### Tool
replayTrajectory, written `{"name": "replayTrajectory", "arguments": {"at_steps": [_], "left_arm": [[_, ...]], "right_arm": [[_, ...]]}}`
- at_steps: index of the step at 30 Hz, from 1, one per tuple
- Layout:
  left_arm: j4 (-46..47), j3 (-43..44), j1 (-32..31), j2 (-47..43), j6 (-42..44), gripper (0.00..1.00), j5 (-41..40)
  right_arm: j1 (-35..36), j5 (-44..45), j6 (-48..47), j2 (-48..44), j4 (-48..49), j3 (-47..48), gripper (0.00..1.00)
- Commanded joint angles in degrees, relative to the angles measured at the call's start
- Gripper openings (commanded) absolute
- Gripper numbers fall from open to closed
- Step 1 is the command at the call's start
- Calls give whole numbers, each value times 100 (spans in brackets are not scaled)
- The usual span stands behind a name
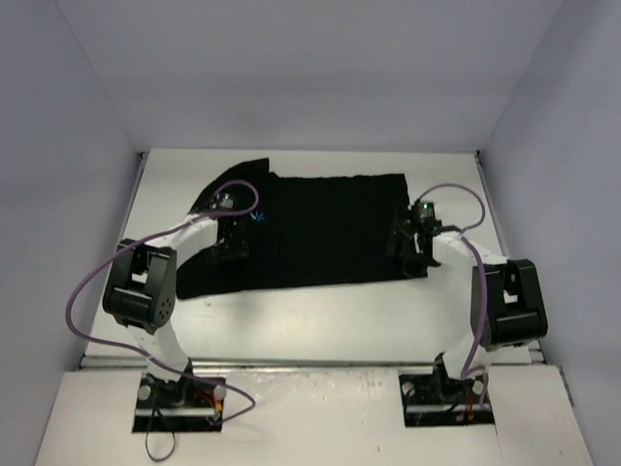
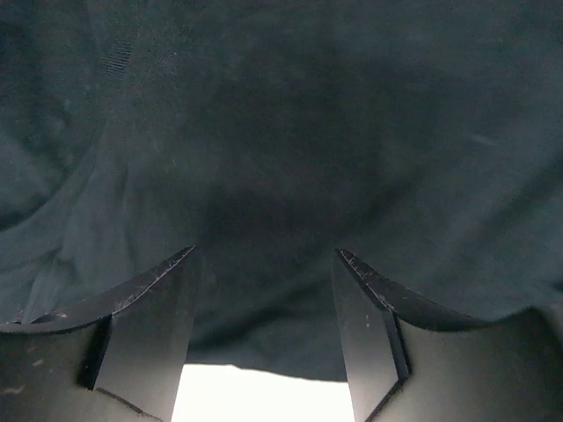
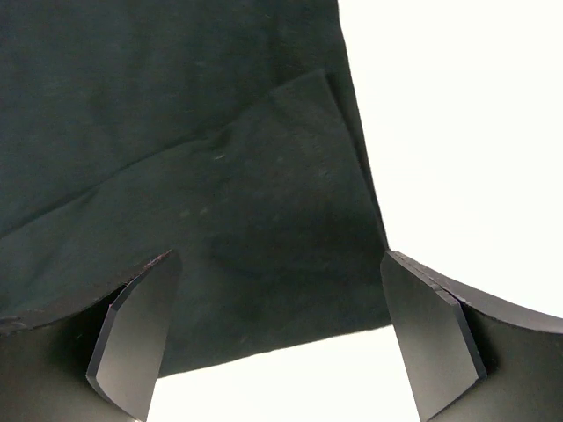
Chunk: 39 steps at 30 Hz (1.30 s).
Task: Fold and stack the t-shirts
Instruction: Fold the flattened tshirt in 1/3 of the way
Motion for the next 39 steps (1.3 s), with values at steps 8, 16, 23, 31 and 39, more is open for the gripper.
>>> {"name": "replayTrajectory", "arguments": {"at_steps": [8,16,23,31,39], "left_arm": [[168,68,583,582,-318,56,-593],[194,348,1127,567,-109,56,-282],[-196,885,956,-629,217,68,864],[-458,-432,972,-2064,82,58,1402],[-406,-994,1280,-1619,320,34,1526]], "right_arm": [[-514,836,588,550,-78,-121,95],[-1045,743,524,169,-172,-185,96],[-972,-563,375,-954,-258,443,93],[-702,-2382,667,-1417,-240,264,69],[-714,-2766,743,-1275,-81,-302,9]]}}
